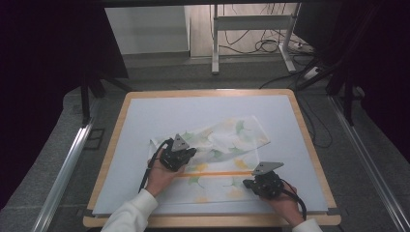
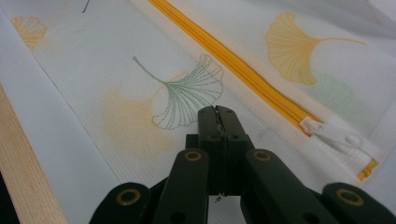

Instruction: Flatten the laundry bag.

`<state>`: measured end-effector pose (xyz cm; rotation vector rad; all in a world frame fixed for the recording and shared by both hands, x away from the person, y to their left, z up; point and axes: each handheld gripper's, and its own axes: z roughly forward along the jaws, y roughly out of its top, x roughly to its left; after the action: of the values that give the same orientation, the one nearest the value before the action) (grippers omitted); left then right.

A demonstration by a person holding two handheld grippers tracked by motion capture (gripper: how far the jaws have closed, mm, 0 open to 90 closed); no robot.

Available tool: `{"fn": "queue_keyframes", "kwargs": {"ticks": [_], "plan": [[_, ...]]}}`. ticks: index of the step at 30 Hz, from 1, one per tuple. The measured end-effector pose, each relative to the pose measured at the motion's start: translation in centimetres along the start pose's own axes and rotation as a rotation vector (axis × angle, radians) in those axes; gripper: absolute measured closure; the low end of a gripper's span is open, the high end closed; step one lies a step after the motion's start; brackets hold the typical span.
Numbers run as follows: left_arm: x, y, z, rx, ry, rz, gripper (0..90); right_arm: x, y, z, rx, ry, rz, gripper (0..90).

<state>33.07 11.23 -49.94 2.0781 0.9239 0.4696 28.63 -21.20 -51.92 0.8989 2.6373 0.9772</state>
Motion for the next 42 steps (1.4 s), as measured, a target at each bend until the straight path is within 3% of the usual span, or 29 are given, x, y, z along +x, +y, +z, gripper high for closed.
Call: {"fn": "queue_keyframes", "kwargs": {"ticks": [12,19,24,42], "plan": [[2.3,-0.1,-0.1,-0.017,0.022,-0.053,90.0,0.0,0.0,0.0,-0.001,0.002,0.002,89.2],[3.3,0.2,-0.4,-0.026,0.038,-0.055,90.0,0.0,0.0,0.0,-0.003,-0.001,0.002,89.3],[4.1,0.3,-0.3,-0.036,0.037,-0.078,90.0,-0.1,0.0,0.0,-0.004,0.005,0.007,89.2],[5.5,1.6,0.8,-0.034,0.048,-0.095,90.0,-0.1,-0.1,0.0,-0.004,0.005,0.003,89.2]]}}
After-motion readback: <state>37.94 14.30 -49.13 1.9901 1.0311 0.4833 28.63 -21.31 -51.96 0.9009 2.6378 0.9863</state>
